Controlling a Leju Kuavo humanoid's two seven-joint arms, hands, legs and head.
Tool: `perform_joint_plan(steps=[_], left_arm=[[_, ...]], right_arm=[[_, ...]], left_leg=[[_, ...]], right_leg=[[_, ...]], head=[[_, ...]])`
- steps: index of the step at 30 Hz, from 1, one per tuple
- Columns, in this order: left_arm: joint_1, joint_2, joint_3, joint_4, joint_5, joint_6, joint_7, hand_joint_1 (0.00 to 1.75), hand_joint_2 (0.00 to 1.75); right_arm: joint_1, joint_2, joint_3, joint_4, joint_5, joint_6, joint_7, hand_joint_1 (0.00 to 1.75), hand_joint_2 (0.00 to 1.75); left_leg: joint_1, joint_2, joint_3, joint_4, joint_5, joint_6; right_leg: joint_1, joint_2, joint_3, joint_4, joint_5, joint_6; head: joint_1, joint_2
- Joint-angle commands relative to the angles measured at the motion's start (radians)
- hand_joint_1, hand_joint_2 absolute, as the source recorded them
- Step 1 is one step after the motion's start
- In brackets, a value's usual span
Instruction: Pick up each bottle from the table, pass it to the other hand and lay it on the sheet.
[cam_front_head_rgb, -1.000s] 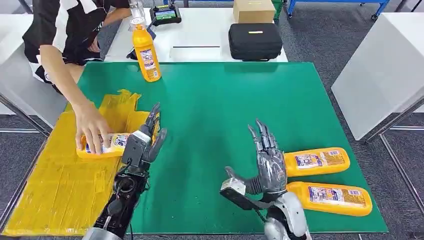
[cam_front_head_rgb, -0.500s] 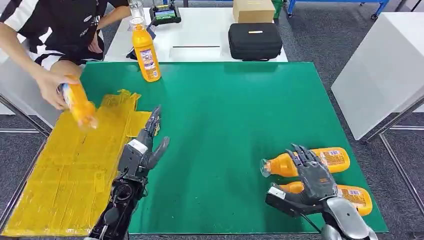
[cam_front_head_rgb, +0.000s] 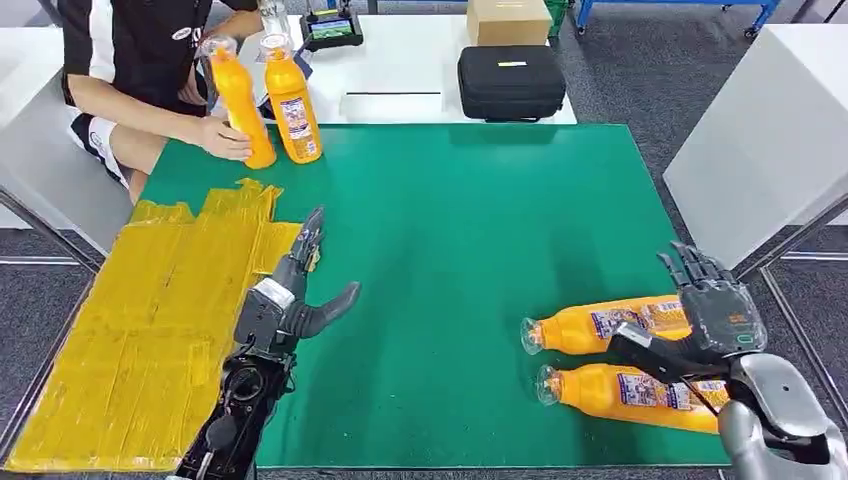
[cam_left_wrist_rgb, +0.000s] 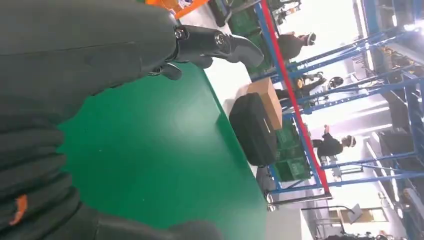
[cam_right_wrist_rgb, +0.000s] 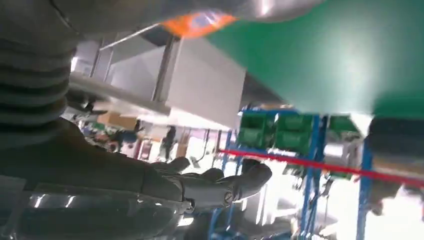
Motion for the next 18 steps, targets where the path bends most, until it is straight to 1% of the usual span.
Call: perform_joint_plan(steps=[1, 3, 4, 6, 7, 8, 9, 10, 12, 13, 14, 16, 17, 18], left_arm=[[-0.047, 0.018, -0.033, 0.101, 0.011, 0.01, -0.002, 0.0, 1.75], [-0.046, 0.018, -0.031, 0.104, 0.013, 0.012, -0.002, 0.0, 1.75], [-0.043, 0.019, -0.029, 0.107, 0.014, 0.013, -0.003, 0.0, 1.75], [-0.037, 0.02, -0.027, 0.107, 0.015, 0.014, -0.006, 0.0, 1.75], [-0.035, 0.02, -0.027, 0.106, 0.015, 0.015, -0.007, 0.0, 1.75], [-0.035, 0.02, -0.027, 0.106, 0.015, 0.015, -0.007, 0.0, 1.75], [-0.035, 0.02, -0.027, 0.106, 0.015, 0.015, -0.007, 0.0, 1.75], [-0.036, 0.019, -0.027, 0.106, 0.015, 0.015, -0.007, 0.0, 1.75], [-0.036, 0.019, -0.027, 0.106, 0.015, 0.015, -0.007, 0.0, 1.75], [-0.035, 0.019, -0.027, 0.106, 0.015, 0.014, -0.007, 0.0, 1.75], [-0.035, 0.021, -0.027, 0.11, 0.015, 0.013, -0.007, 0.0, 1.75], [-0.036, 0.024, -0.029, 0.112, 0.016, 0.011, -0.006, 0.0, 1.75], [-0.037, 0.025, -0.029, 0.113, 0.016, 0.011, -0.006, 0.0, 1.75], [-0.038, 0.026, -0.029, 0.113, 0.016, 0.012, -0.006, 0.0, 1.75]], right_arm=[[-0.014, -0.03, -0.051, 0.069, -0.004, 0.046, -0.007, 0.0, 1.75], [-0.009, -0.03, -0.048, 0.082, -0.005, 0.055, -0.009, 0.0, 1.75], [-0.009, -0.028, -0.035, 0.101, -0.005, 0.078, -0.013, 0.0, 1.75], [-0.002, -0.018, -0.029, 0.111, -0.008, 0.079, -0.014, 0.0, 1.75], [-0.002, -0.017, -0.026, 0.113, -0.006, 0.079, -0.013, 0.0, 1.75], [-0.002, -0.017, -0.026, 0.113, -0.006, 0.079, -0.013, 0.0, 1.75], [-0.002, -0.017, -0.026, 0.113, -0.006, 0.079, -0.013, 0.0, 1.75], [-0.004, -0.017, -0.026, 0.112, -0.006, 0.079, -0.013, 0.0, 1.75], [-0.004, -0.017, -0.026, 0.112, -0.006, 0.079, -0.013, 0.0, 1.75], [-0.001, -0.022, -0.016, 0.12, 0.001, 0.111, -0.006, 0.0, 1.75], [0.001, -0.019, -0.01, 0.131, 0.004, 0.137, 0.0, 0.0, 1.75], [-0.019, -0.008, 0.011, 0.187, 0.004, 0.152, 0.0, 0.0, 1.75], [-0.035, -0.009, 0.025, 0.219, 0.006, 0.17, 0.0, 0.0, 1.75], [-0.047, -0.008, 0.031, 0.237, 0.006, 0.172, 0.0, 0.0, 1.75]], left_leg=[[0.001, -0.001, 0.004, -0.001, -0.001, -0.004], [0.0, 0.0, 0.002, -0.001, 0.0, -0.002], [0.001, 0.0, 0.004, -0.001, -0.001, -0.003], [0.001, 0.0, 0.003, -0.001, 0.0, -0.002], [0.002, 0.001, 0.008, -0.002, -0.002, -0.005], [0.001, 0.0, 0.004, -0.002, -0.001, -0.003], [0.001, 0.001, 0.006, -0.001, -0.002, -0.004], [0.0, 0.001, 0.003, -0.001, -0.001, -0.002], [0.001, 0.001, 0.003, -0.001, -0.001, -0.003], [0.001, 0.001, 0.003, -0.001, -0.001, -0.002], [0.002, 0.002, 0.007, -0.001, -0.003, -0.006], [0.001, 0.001, 0.004, -0.001, -0.001, -0.003], [0.002, 0.002, 0.006, -0.002, -0.002, -0.004], [0.002, 0.002, 0.005, -0.002, -0.001, -0.003]], right_leg=[[0.0, -0.003, 0.005, -0.001, -0.002, 0.0], [0.0, -0.002, 0.003, -0.001, -0.001, 0.0], [0.001, -0.002, 0.004, -0.001, -0.001, 0.0], [0.001, -0.001, 0.003, -0.002, 0.0, 0.0], [0.001, -0.002, 0.009, -0.003, -0.002, 0.0], [0.001, -0.001, 0.005, -0.002, -0.001, 0.0], [0.001, -0.002, 0.006, -0.002, -0.001, 0.0], [0.0, -0.001, 0.003, -0.001, 0.0, 0.0], [0.001, -0.001, 0.003, -0.002, -0.001, 0.0], [0.001, 0.0, 0.003, -0.001, 0.0, 0.0], [0.001, -0.001, 0.007, -0.002, -0.002, 0.0], [0.001, -0.001, 0.004, -0.002, 0.0, 0.0], [0.002, -0.001, 0.007, -0.003, -0.001, 0.0], [0.002, 0.0, 0.005, -0.003, 0.0, 0.0]], head=[[0.0, 0.0], [0.0, 0.0], [0.0, 0.0], [0.0, 0.0], [0.0, 0.0], [0.0, 0.0], [0.0, 0.0], [0.0, 0.0], [0.0, 0.0], [0.0, 0.0], [0.0, 0.0], [0.0, 0.0], [0.0, 0.0], [0.0, 0.0]])
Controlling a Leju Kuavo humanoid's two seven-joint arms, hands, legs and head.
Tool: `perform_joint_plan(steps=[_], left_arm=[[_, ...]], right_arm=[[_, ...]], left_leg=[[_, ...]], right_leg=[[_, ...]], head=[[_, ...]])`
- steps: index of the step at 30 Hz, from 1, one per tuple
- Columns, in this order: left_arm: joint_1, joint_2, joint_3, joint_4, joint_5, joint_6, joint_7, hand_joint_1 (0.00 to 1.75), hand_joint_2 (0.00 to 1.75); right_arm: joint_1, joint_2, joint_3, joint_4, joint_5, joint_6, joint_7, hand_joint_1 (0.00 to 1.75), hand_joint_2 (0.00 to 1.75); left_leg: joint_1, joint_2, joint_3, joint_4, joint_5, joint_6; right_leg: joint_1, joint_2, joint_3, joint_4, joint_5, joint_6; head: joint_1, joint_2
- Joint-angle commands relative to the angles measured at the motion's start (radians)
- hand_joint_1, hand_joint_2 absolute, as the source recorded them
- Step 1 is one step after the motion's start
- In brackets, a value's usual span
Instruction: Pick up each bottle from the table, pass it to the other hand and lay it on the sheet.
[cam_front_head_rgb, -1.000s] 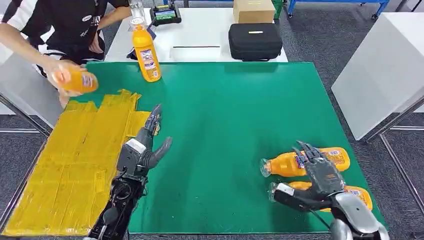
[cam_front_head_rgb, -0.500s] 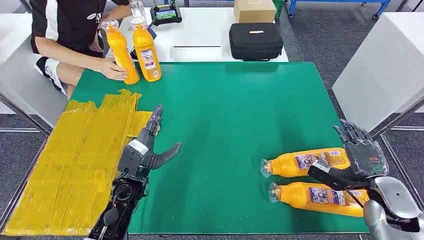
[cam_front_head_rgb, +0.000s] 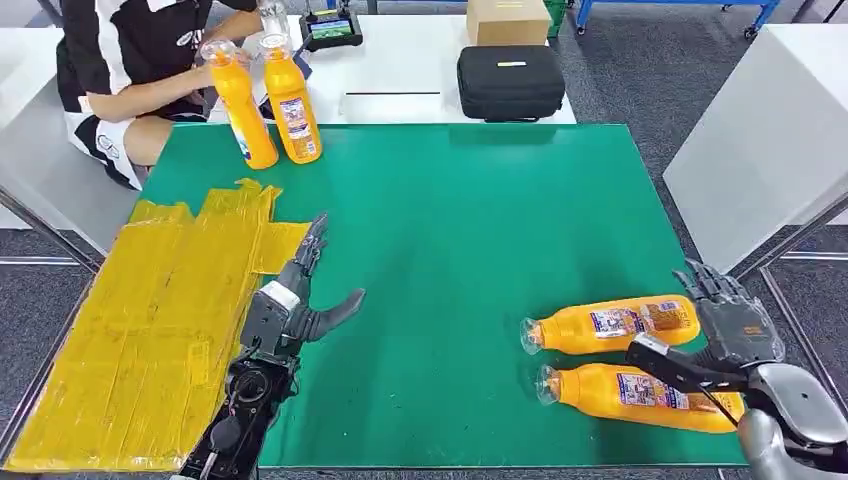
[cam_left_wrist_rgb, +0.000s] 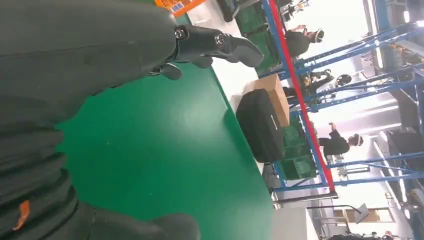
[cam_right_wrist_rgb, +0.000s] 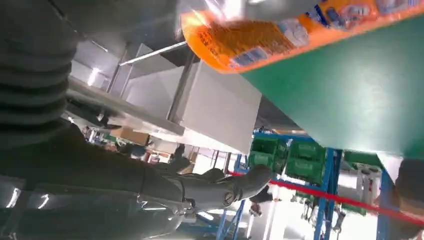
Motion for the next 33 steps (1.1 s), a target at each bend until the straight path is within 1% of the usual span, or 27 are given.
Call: perform_joint_plan(steps=[1, 11, 12, 13, 14, 15, 16, 17, 18, 19, 20, 21, 23, 24, 25, 26, 27, 29, 31, 32, 33], left_arm=[[-0.034, 0.027, -0.018, 0.07, 0.003, -0.002, 0.003, 0.0, 1.75], [-0.032, 0.027, -0.018, 0.068, 0.002, -0.001, 0.003, 0.0, 1.75], [-0.03, 0.028, -0.017, 0.065, 0.002, 0.0, 0.004, 0.0, 1.75], [-0.015, 0.03, -0.015, 0.053, 0.0, 0.004, 0.006, 0.0, 1.75], [-0.014, 0.029, -0.015, 0.05, -0.003, 0.007, 0.009, 0.0, 1.75], [-0.006, 0.034, -0.031, 0.051, -0.01, 0.022, 0.023, 0.0, 1.75], [-0.006, 0.034, -0.031, 0.051, -0.01, 0.022, 0.023, 0.0, 1.75], [-0.003, 0.036, -0.038, 0.049, -0.009, 0.026, 0.027, 0.0, 1.75], [-0.001, 0.037, -0.043, 0.05, -0.008, 0.028, 0.029, 0.0, 1.75], [-0.001, 0.037, -0.046, 0.052, -0.007, 0.029, 0.03, 0.0, 1.75], [0.0, 0.036, -0.05, 0.054, -0.007, 0.028, 0.03, 0.0, 1.75], [0.0, 0.035, -0.051, 0.056, -0.007, 0.027, 0.03, 0.0, 1.75], [0.0, 0.035, -0.051, 0.056, -0.007, 0.027, 0.03, 0.0, 1.75], [-0.002, 0.033, -0.054, 0.06, -0.007, 0.027, 0.031, 0.0, 1.75], [-0.005, 0.032, -0.055, 0.063, -0.007, 0.027, 0.031, 0.0, 1.75], [-0.009, 0.033, -0.056, 0.068, -0.008, 0.028, 0.033, 0.0, 1.75], [-0.011, 0.034, -0.056, 0.069, -0.008, 0.03, 0.035, 0.0, 1.75], [-0.009, 0.039, -0.053, 0.065, -0.008, 0.033, 0.038, 0.0, 1.75], [-0.006, 0.041, -0.051, 0.06, -0.007, 0.034, 0.039, 0.0, 1.75], [-0.004, 0.043, -0.051, 0.059, -0.007, 0.033, 0.038, 0.0, 1.75], [-0.004, 0.043, -0.051, 0.059, -0.007, 0.033, 0.038, 0.0, 1.75]], right_arm=[[-0.096, 0.028, 0.083, 0.228, 0.012, 0.08, 0.008, 0.0, 1.75], [-0.108, 0.03, 0.088, 0.245, 0.014, 0.078, 0.009, 0.0, 1.75], [-0.118, 0.032, 0.095, 0.261, 0.016, 0.072, 0.01, 0.0, 1.75], [-0.155, 0.049, 0.133, 0.333, 0.041, 0.015, 0.029, 0.0, 1.75], [-0.176, 0.057, 0.15, 0.367, 0.065, -0.017, 0.049, 0.0, 1.75], [-0.237, 0.109, 0.189, 0.511, 0.201, -0.17, 0.138, 0.0, 1.75], [-0.237, 0.109, 0.189, 0.511, 0.201, -0.17, 0.138, 0.0, 1.75], [-0.258, 0.128, 0.186, 0.548, 0.249, -0.253, 0.165, 0.0, 1.75], [-0.277, 0.142, 0.19, 0.585, 0.285, -0.292, 0.184, 0.0, 1.75], [-0.287, 0.151, 0.191, 0.609, 0.302, -0.31, 0.193, 0.0, 1.75], [-0.297, 0.158, 0.2, 0.633, 0.326, -0.319, 0.211, 0.0, 1.75], [-0.299, 0.165, 0.204, 0.646, 0.335, -0.32, 0.219, 0.0, 1.75], [-0.299, 0.165, 0.204, 0.646, 0.335, -0.32, 0.219, 0.0, 1.75], [-0.312, 0.17, 0.208, 0.678, 0.343, -0.31, 0.229, 0.0, 1.75], [-0.32, 0.173, 0.208, 0.697, 0.343, -0.297, 0.228, 0.0, 1.75], [-0.332, 0.175, 0.211, 0.725, 0.343, -0.277, 0.224, 0.51, 1.75], [-0.338, 0.176, 0.214, 0.739, 0.343, -0.266, 0.22, 1.75, 1.75], [-0.359, 0.187, 0.215, 0.779, 0.329, -0.219, 0.2, 1.75, 1.75], [-0.361, 0.194, 0.215, 0.788, 0.326, -0.205, 0.199, 1.75, 1.75], [-0.361, 0.199, 0.216, 0.789, 0.327, -0.202, 0.203, 1.75, 1.75], [-0.361, 0.199, 0.216, 0.789, 0.327, -0.202, 0.203, 1.75, 1.75]], left_leg=[[0.002, 0.003, 0.005, -0.002, -0.001, -0.003], [0.002, 0.003, 0.007, -0.002, -0.002, -0.005], [0.001, 0.002, 0.003, -0.001, -0.001, -0.003], [0.002, 0.003, 0.006, -0.002, -0.001, -0.004], [0.002, 0.003, 0.007, -0.002, -0.002, -0.005], [0.002, 0.006, 0.006, -0.002, -0.002, -0.005], [0.002, 0.005, 0.005, -0.002, -0.001, -0.004], [0.001, 0.004, 0.004, -0.002, -0.001, -0.003], [0.002, 0.005, 0.007, -0.002, -0.002, -0.004], [0.002, 0.005, 0.008, -0.002, -0.003, -0.006], [0.001, 0.003, 0.004, -0.001, -0.001, -0.003], [0.002, 0.005, 0.005, -0.002, -0.002, -0.004], [0.002, 0.004, 0.004, -0.001, -0.001, -0.004], [0.002, 0.004, 0.006, -0.002, -0.002, -0.004], [0.001, 0.002, 0.003, -0.001, -0.001, -0.003], [0.002, 0.003, 0.005, -0.001, -0.001, -0.004], [0.001, 0.002, 0.003, -0.001, -0.001, -0.003], [0.001, 0.003, 0.006, -0.001, -0.002, -0.004], [0.002, 0.004, 0.006, -0.001, -0.001, -0.004], [0.002, 0.003, 0.005, -0.001, 0.0, -0.003], [0.002, 0.002, 0.007, -0.002, -0.001, -0.004]], right_leg=[[0.001, 0.001, 0.005, -0.003, 0.0, 0.0], [0.002, 0.001, 0.007, -0.003, 0.0, 0.0], [0.001, 0.001, 0.004, -0.002, 0.0, 0.0], [0.001, 0.001, 0.006, -0.003, 0.0, 0.0], [0.002, 0.001, 0.007, -0.003, 0.0, 0.0], [0.001, 0.004, 0.006, -0.003, 0.0, 0.0], [0.001, 0.003, 0.005, -0.003, 0.0, 0.0], [0.001, 0.003, 0.005, -0.003, 0.0, 0.0], [0.002, 0.003, 0.006, -0.003, 0.0, 0.0], [0.002, 0.003, 0.008, -0.002, -0.002, 0.0], [0.001, 0.002, 0.004, -0.002, 0.0, 0.0], [0.002, 0.003, 0.006, -0.002, 0.0, 0.0], [0.002, 0.002, 0.005, -0.002, 0.0, 0.0], [0.002, 0.002, 0.006, -0.002, 0.0, 0.0], [0.001, 0.001, 0.004, -0.001, 0.0, 0.0], [0.001, 0.001, 0.005, -0.002, -0.001, 0.0], [0.001, 0.001, 0.003, -0.001, 0.0, 0.0], [0.001, 0.002, 0.006, -0.002, -0.001, 0.0], [0.002, 0.002, 0.006, -0.002, 0.0, 0.0], [0.001, 0.001, 0.004, -0.002, 0.0, 0.0], [0.002, 0.0, 0.007, -0.003, 0.0, 0.0]], head=[[0.0, 0.0], [0.0, 0.0], [0.0, 0.0], [0.0, 0.0], [0.0, 0.0], [0.0, 0.0], [0.0, 0.0], [0.0, 0.0], [0.0, 0.0], [0.0, 0.0], [0.0, 0.0], [0.0, 0.0], [0.0, 0.0], [0.0, 0.0], [0.0, 0.0], [0.0, 0.0], [0.0, 0.0], [0.0, 0.0], [0.0, 0.0], [0.0, 0.0], [0.0, 0.0]])
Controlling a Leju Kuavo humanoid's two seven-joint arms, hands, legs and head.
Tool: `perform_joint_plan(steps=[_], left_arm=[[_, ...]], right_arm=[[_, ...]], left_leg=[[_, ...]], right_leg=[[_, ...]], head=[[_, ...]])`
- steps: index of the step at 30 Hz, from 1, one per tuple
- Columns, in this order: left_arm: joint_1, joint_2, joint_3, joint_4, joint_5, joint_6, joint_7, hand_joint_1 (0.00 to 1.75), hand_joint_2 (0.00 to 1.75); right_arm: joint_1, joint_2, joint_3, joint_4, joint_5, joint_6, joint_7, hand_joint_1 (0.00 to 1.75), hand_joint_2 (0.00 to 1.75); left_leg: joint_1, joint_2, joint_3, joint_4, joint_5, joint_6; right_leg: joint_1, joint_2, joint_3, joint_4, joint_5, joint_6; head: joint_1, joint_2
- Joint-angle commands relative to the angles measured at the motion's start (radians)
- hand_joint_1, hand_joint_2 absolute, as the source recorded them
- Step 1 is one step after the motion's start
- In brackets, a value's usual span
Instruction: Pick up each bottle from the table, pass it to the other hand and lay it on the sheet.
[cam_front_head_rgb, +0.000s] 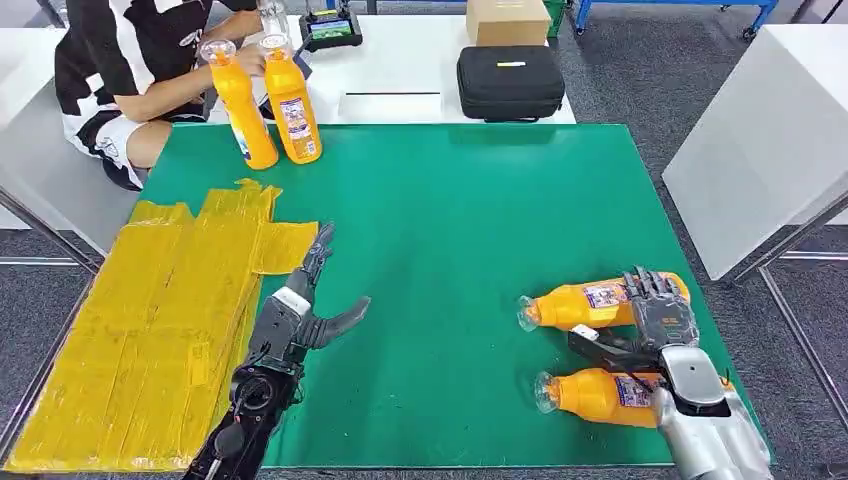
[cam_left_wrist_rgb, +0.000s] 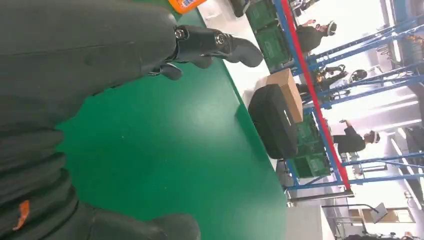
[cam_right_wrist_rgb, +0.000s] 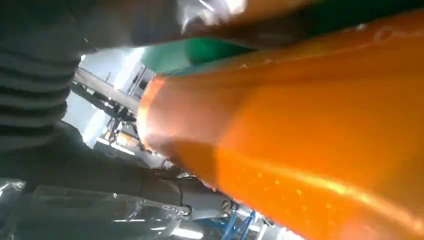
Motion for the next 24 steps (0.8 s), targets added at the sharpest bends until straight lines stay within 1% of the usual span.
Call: perform_joint_plan(steps=[1, 3, 7, 9, 12, 13, 14, 16, 18, 19, 20, 21, 22, 23, 24], left_arm=[[-0.021, 0.035, -0.019, 0.052, 0.002, 0.001, 0.007, 0.0, 1.75], [-0.021, 0.035, -0.019, 0.052, 0.002, 0.001, 0.007, 0.0, 1.75], [-0.02, 0.034, -0.019, 0.052, 0.002, 0.002, 0.007, 0.0, 1.75], [-0.02, 0.034, -0.019, 0.052, 0.002, 0.002, 0.007, 0.0, 1.75], [-0.011, 0.034, -0.013, 0.041, 0.002, 0.007, 0.01, 0.0, 1.75], [-0.008, 0.034, -0.011, 0.036, 0.002, 0.008, 0.011, 0.0, 1.75], [-0.004, 0.03, -0.008, 0.032, 0.003, 0.007, 0.01, 0.0, 1.75], [-0.01, 0.025, -0.011, 0.037, -0.001, 0.004, 0.013, 0.0, 1.75], [-0.022, 0.021, -0.013, 0.05, -0.001, 0.001, 0.013, 0.0, 1.75], [-0.025, 0.021, -0.013, 0.055, 0.0, 0.0, 0.013, 0.0, 1.75], [-0.028, 0.022, -0.012, 0.061, -0.001, -0.002, 0.013, 0.0, 1.75], [-0.029, 0.022, -0.012, 0.064, 0.0, -0.003, 0.013, 0.0, 1.75], [-0.031, 0.022, -0.012, 0.068, 0.0, -0.004, 0.013, 0.0, 1.75], [-0.031, 0.022, -0.012, 0.068, 0.0, -0.004, 0.013, 0.0, 1.75], [-0.031, 0.022, -0.012, 0.068, 0.0, -0.004, 0.013, 0.0, 1.75]], right_arm=[[-0.063, 0.06, 0.031, 0.18, -0.002, 0.061, -0.008, 1.75, 1.75], [-0.063, 0.06, 0.031, 0.18, -0.002, 0.061, -0.008, 1.75, 1.75], [-0.064, 0.059, 0.031, 0.179, -0.002, 0.061, -0.009, 1.75, 1.75], [-0.064, 0.059, 0.031, 0.179, -0.002, 0.061, -0.009, 1.75, 1.75], [-0.085, 0.063, 0.041, 0.202, -0.007, 0.121, -0.027, 1.75, 1.75], [-0.099, 0.066, 0.041, 0.217, -0.013, 0.146, -0.033, 1.75, 1.75], [-0.115, 0.071, 0.038, 0.24, -0.025, 0.176, -0.037, 1.75, 1.75], [-0.122, 0.069, 0.034, 0.257, -0.037, 0.192, -0.036, 1.75, 1.75], [-0.115, 0.062, 0.03, 0.258, -0.053, 0.189, -0.044, 1.75, 1.75], [-0.111, 0.063, 0.02, 0.254, -0.071, 0.188, -0.058, 1.69, 1.75], [-0.104, 0.064, 0.016, 0.24, -0.089, 0.205, -0.074, 1.59, 1.75], [-0.099, 0.063, 0.018, 0.228, -0.097, 0.216, -0.079, 1.69, 1.75], [-0.092, 0.062, 0.015, 0.215, -0.111, 0.231, -0.087, 1.75, 1.75], [-0.092, 0.062, 0.015, 0.215, -0.111, 0.231, -0.087, 1.75, 1.75], [-0.092, 0.062, 0.015, 0.215, -0.111, 0.231, -0.087, 1.75, 1.75]], left_leg=[[0.001, 0.0, 0.005, -0.002, 0.0, -0.003], [0.002, -0.002, 0.006, -0.002, 0.0, -0.003], [0.001, -0.001, 0.008, -0.001, 0.0, -0.003], [0.002, -0.001, 0.01, -0.002, -0.001, -0.004], [0.001, 0.0, 0.009, -0.002, -0.001, -0.003], [0.002, 0.0, 0.011, -0.002, -0.001, -0.006], [0.001, 0.001, 0.009, -0.001, -0.001, -0.003], [0.002, 0.001, 0.011, -0.002, -0.001, -0.005], [0.002, -0.001, 0.013, -0.002, 0.0, -0.004], [0.002, -0.001, 0.013, -0.002, 0.0, -0.005], [0.001, 0.001, 0.013, -0.001, 0.0, -0.004], [0.002, -0.001, 0.014, -0.002, 0.0, -0.005], [0.001, 0.001, 0.014, -0.001, -0.001, -0.003], [0.002, 0.0, 0.015, -0.002, 0.0, -0.004], [0.001, 0.001, 0.015, -0.001, -0.001, -0.003]], right_leg=[[0.001, -0.002, 0.005, -0.002, 0.0, 0.0], [0.002, -0.002, 0.007, -0.003, 0.0, 0.0], [0.001, -0.002, 0.009, -0.002, 0.0, 0.0], [0.002, -0.003, 0.011, -0.003, -0.001, 0.0], [0.001, -0.001, 0.01, -0.002, 0.0, 0.0], [0.002, -0.002, 0.012, -0.004, -0.001, 0.0], [0.001, 0.0, 0.009, -0.002, 0.0, 0.0], [0.002, -0.001, 0.012, -0.003, 0.0, 0.0], [0.002, -0.002, 0.013, -0.003, 0.0, 0.0], [0.003, -0.003, 0.014, -0.004, 0.0, 0.0], [0.002, -0.001, 0.014, -0.003, 0.0, 0.0], [0.002, -0.003, 0.015, -0.004, 0.0, 0.0], [0.002, -0.001, 0.014, -0.003, 0.0, 0.0], [0.002, -0.003, 0.015, -0.003, 0.0, 0.0], [0.002, -0.001, 0.015, -0.003, 0.0, 0.0]], head=[[0.0, 0.0], [0.0, 0.0], [0.0, 0.0], [0.0, 0.0], [0.0, 0.0], [0.0, 0.0], [0.0, 0.0], [0.0, 0.0], [0.0, 0.0], [0.0, 0.0], [0.0, 0.0], [0.001, 0.0], [0.0, 0.0], [0.0, 0.0], [0.0, 0.0]])
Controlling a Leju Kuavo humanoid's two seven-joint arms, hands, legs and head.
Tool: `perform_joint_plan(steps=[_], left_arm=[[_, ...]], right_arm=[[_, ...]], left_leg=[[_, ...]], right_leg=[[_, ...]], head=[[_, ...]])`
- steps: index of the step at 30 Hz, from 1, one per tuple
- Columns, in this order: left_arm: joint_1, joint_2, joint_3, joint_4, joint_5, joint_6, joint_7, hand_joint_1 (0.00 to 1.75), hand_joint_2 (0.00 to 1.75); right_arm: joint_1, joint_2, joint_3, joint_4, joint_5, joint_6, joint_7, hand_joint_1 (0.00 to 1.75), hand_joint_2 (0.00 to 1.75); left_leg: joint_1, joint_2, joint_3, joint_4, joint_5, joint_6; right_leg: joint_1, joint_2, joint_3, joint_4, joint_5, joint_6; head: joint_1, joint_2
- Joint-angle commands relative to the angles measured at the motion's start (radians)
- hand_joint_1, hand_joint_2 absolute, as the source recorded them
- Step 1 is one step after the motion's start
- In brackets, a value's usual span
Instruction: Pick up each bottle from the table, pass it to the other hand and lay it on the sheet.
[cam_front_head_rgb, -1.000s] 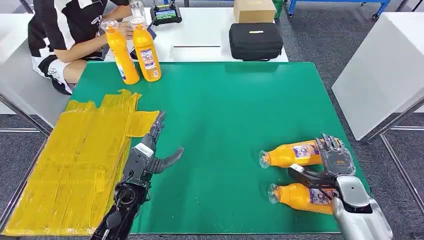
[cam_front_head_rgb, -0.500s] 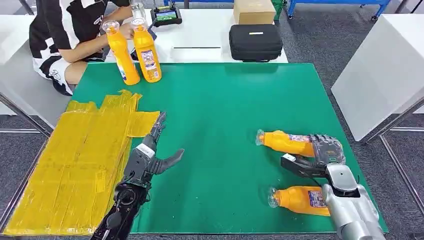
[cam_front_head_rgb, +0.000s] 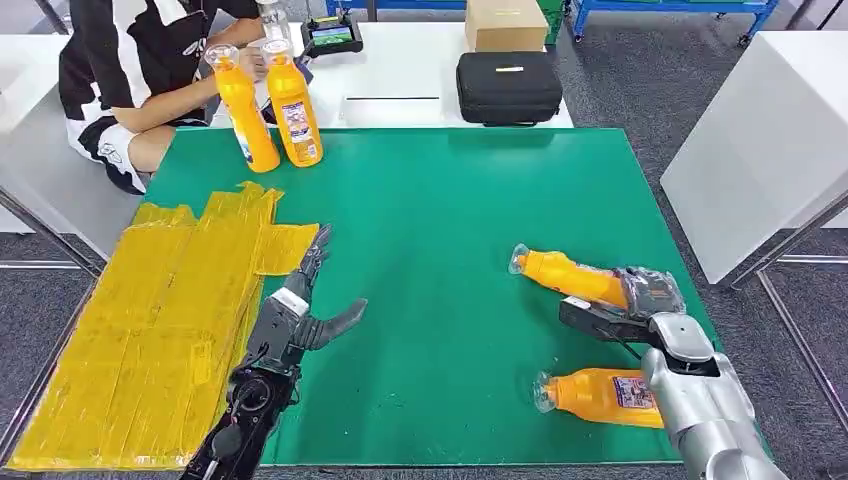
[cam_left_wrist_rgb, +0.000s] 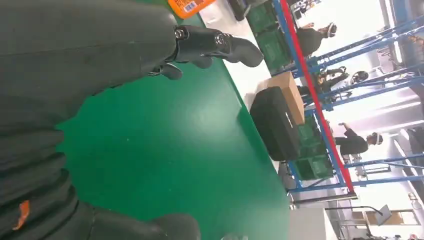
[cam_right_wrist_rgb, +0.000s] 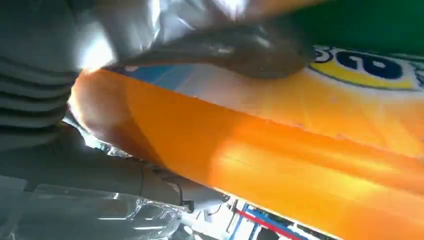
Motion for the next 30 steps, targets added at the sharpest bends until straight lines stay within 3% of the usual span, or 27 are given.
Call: perform_joint_plan(steps=[1, 7, 14, 17, 20, 25, 30], left_arm=[[-0.035, 0.009, -0.012, 0.068, 0.0, -0.007, 0.005, 0.0, 1.75], [-0.036, 0.009, -0.012, 0.068, -0.001, -0.007, 0.004, 0.0, 1.75], [-0.059, 0.002, -0.014, 0.091, 0.0, -0.005, -0.002, 0.0, 1.75], [-0.048, 0.008, -0.012, 0.075, 0.002, 0.0, -0.006, 0.0, 1.75], [-0.003, 0.017, -0.003, 0.009, 0.0, 0.005, -0.007, 0.0, 1.75], [-0.014, 0.009, -0.027, -0.041, -0.023, 0.003, 0.019, 0.0, 1.75], [-0.037, 0.006, -0.046, -0.036, -0.029, -0.009, 0.026, 0.0, 1.75]], right_arm=[[0.045, 0.025, 0.002, 0.073, -0.038, 0.069, -0.034, 1.75, 1.75], [0.047, 0.024, 0.001, 0.067, -0.044, 0.076, -0.036, 1.75, 1.75], [0.047, 0.022, 0.013, 0.091, -0.093, 0.168, -0.037, 1.75, 1.75], [0.064, 0.034, -0.002, 0.041, -0.158, 0.093, -0.104, 1.75, 1.75], [0.107, 0.109, -0.105, -0.166, -0.361, -0.053, -0.196, 1.75, 1.75], [0.143, 0.218, -0.124, -0.41, -0.483, -0.152, -0.158, 1.75, 1.75], [0.165, 0.246, -0.113, -0.42, -0.511, -0.219, -0.158, 1.75, 1.75]], left_leg=[[0.002, -0.003, 0.001, -0.001, 0.0, -0.003], [0.002, -0.003, 0.003, -0.001, 0.0, -0.004], [0.002, -0.004, 0.003, -0.001, 0.0, -0.003], [0.002, -0.004, 0.005, -0.001, 0.001, -0.004], [0.002, -0.002, 0.005, -0.002, 0.0, -0.004], [0.002, 0.005, -0.001, 0.0, -0.002, -0.005], [0.002, -0.002, -0.008, 0.0, 0.001, -0.004]], right_leg=[[0.002, -0.004, 0.003, -0.003, 0.0, 0.0], [0.002, -0.004, 0.004, -0.003, 0.0, 0.0], [0.002, -0.005, 0.005, -0.003, 0.0, 0.0], [0.002, -0.006, 0.007, -0.003, 0.0, 0.0], [0.002, -0.004, 0.006, -0.004, 0.0, 0.0], [0.001, 0.004, 0.0, 0.001, 0.0, -0.001], [0.001, -0.003, -0.007, 0.0, -0.001, -0.001]], head=[[0.0, 0.0], [0.0, 0.0], [0.0, 0.0], [0.0, 0.0], [0.0, 0.0], [0.0, 0.0], [0.0, 0.0]])
